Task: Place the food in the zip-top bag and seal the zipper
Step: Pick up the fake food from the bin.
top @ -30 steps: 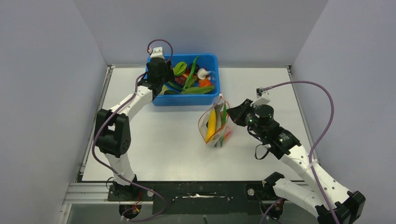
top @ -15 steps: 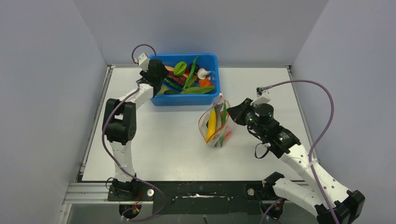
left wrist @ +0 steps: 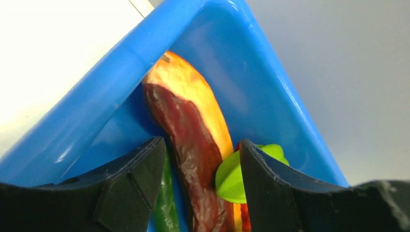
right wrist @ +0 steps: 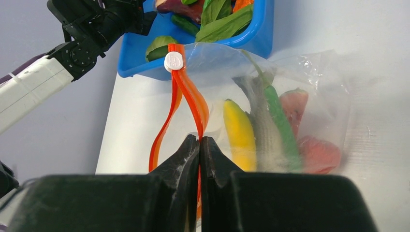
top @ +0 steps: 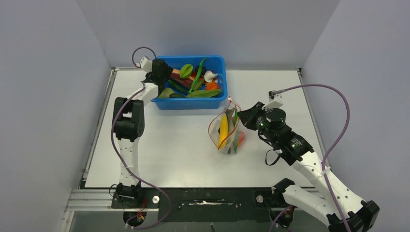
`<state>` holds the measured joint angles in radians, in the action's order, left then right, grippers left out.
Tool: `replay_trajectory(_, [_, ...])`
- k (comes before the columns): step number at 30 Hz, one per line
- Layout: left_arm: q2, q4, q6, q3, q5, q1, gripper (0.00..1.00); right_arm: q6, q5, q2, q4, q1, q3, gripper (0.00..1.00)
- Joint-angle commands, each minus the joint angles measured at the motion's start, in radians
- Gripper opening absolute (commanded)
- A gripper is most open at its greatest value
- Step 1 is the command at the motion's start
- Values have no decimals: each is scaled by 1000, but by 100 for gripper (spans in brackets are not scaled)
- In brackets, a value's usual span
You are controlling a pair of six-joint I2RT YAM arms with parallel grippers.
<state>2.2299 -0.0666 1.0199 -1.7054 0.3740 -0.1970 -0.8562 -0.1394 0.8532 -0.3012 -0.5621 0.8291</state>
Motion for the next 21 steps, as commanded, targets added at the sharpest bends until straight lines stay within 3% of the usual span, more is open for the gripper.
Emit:
replay_trajectory(1, [57, -30, 71, -92, -31, 14, 57, 12, -31, -25, 42, 10, 47, 0])
replay_trajectory(5, [78, 34, 117, -138, -26, 7, 54, 14, -34, -20, 40, 11, 53, 0])
replay_trajectory(16, [67, 185, 202, -161, 174, -70, 51, 21, -30, -1, 54, 15, 51, 0])
replay_trajectory(21, [96, 197, 225, -188, 168, -66, 51, 27, -33, -4, 57, 17, 48, 0])
